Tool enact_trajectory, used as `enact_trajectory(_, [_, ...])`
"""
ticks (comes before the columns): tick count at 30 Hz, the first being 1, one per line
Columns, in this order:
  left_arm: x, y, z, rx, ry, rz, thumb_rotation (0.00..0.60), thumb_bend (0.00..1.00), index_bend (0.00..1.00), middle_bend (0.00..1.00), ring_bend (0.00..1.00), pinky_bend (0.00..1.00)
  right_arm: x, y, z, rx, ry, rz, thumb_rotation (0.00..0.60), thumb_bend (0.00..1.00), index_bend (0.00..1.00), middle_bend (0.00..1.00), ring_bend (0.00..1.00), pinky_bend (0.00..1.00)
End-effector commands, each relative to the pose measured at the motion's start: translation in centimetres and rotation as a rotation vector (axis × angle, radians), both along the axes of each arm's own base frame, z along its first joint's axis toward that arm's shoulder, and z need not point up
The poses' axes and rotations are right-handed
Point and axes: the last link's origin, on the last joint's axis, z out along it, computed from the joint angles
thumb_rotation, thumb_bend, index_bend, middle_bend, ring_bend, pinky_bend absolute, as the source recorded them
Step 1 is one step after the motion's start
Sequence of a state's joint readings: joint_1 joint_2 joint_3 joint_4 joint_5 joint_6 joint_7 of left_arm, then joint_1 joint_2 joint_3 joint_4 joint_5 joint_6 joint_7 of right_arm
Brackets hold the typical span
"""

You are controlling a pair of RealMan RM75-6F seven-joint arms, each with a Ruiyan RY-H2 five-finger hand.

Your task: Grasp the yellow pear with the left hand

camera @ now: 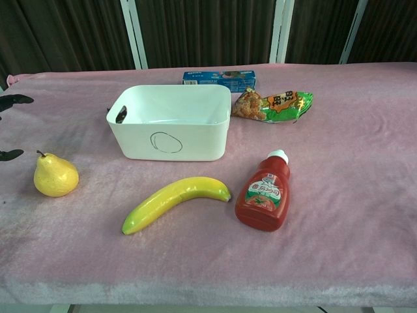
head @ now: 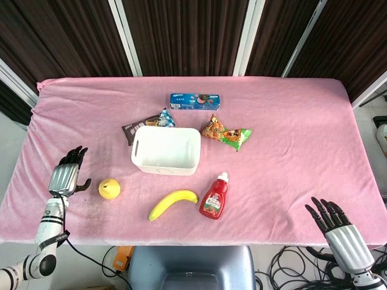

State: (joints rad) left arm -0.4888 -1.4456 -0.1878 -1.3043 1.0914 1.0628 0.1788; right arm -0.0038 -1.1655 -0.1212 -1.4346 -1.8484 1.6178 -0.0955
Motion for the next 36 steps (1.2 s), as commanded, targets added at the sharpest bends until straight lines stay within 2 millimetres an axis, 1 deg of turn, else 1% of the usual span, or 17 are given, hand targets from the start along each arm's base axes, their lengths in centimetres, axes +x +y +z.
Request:
enact_trajectory(1, [0.0,0.0,0.0,0.0,0.0,0.0,0.6,0.33,0.0,0.02,0.0,0.18,0.0,0.0,0.0,0.0,-0.001,0.001,0.6,0.11,0.05,0.08,0.08,0.24])
enact_trajectory(11, [-0.1,-0.1,0.2,0.008,0.003,-0.003,0.6,0.33,0.0,0.03,0.0,0.18,0.0,0.1,0.0,-0.006,0.0,0.0,0.6,0.11,0.05,0.08,0.08,0.24])
enact_trajectory(15, [-0.3,-0.5,0.6,0.011,0.02,-0.006,0.6,0.33,0.0,0.03,0.0,0.18,0.0,0.1,-0.1,-0.002,0.005,0.002,0.6,0.11,0.05,0.08,0.08,0.24])
enact_trajectory(21, [-0.6,-2.4,1.2,-0.004,0.054,-0.013,0.6,0.33,0.0,0.03,0.0,0.18,-0.1,0.0,-0.1,-0.003,0.011,0.001,0.6,0.11,0.05,0.08,0.08,0.24])
enact_trajectory(27, [-0.6,-5.4,1.9,-0.049,0.071,0.006,0.6,0.33,0.0,0.03,0.0,0.18,0.0,0.0,-0.1,-0.007,0.009,0.002,0.6,0.11,0.05,0.08,0.08,0.24])
enact_trajectory(29, [-0.2,-6.3,1.8,-0.071,0.036,0.01,0.6,0.33,0.0,0.02,0.0,0.18,-0.1,0.0,-0.2,-0.007,0.011,0.002,0.6,0.11,0.05,0.08,0.08,0.24])
enact_trajectory(32, [0.6,-7.1,1.4,-0.099,-0.058,-0.001,0.6,0.33,0.0,0.02,0.0,0.18,-0.1,-0.1,-0.3,-0.005,0.016,0.001,0.6,0.11,0.05,0.08,0.08,0.24])
enact_trajectory(36, [1.5,-7.2,0.4,-0.124,-0.149,-0.026,0.6,0.33,0.0,0.02,0.0,0.19,-0.1,-0.1,-0.2,-0.003,0.014,-0.002,0.6,0.11,0.05,0.08,0.08,0.24])
